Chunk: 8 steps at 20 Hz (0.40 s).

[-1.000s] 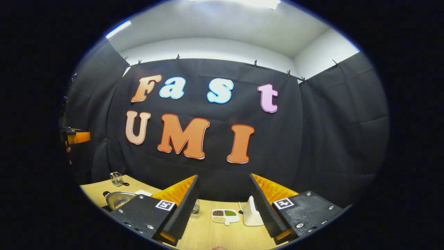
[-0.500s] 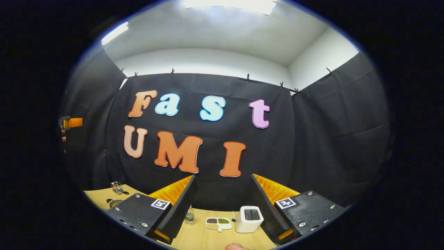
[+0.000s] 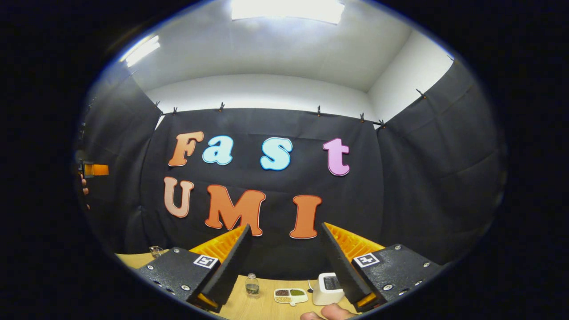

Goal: First push the handle of the pot to place it horizontally, then grasp the pot with both hands and set it on the induction cooktop.

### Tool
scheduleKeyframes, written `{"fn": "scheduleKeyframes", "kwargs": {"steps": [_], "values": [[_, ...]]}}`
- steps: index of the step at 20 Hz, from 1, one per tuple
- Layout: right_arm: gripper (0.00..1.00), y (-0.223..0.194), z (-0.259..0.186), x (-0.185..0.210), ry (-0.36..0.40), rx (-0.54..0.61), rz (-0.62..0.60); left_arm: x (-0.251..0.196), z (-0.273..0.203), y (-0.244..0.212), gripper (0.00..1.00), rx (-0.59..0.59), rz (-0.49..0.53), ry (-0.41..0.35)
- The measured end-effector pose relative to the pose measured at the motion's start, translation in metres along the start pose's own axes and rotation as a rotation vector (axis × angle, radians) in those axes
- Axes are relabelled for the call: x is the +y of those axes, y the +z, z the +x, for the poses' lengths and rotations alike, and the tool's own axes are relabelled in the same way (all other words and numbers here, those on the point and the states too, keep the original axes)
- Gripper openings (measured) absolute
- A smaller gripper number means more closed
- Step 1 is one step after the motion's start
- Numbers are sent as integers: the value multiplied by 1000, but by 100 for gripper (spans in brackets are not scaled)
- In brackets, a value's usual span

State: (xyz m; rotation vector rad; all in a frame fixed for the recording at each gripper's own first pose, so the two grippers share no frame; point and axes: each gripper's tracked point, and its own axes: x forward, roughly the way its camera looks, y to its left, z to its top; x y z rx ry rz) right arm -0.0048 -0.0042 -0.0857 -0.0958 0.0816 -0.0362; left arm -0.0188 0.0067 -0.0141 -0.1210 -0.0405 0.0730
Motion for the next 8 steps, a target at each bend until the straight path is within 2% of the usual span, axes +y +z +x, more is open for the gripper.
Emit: {"fn": "scheduleKeyframes", "kwargs": {"steps": [1,3,6,8], "values": [[97,-1,-1,5,17,7,9,1,1,-1,98,2,8,-1],[95,1,-1,11,41,9,20,3,3,2,98,-11,32,1],[97,0,-2,14,34,-6,12,3,3,1,98,-16,48,1],[95,-1,-8,22,42,-12,13,7,1,2,98,-30,64,12]]}}
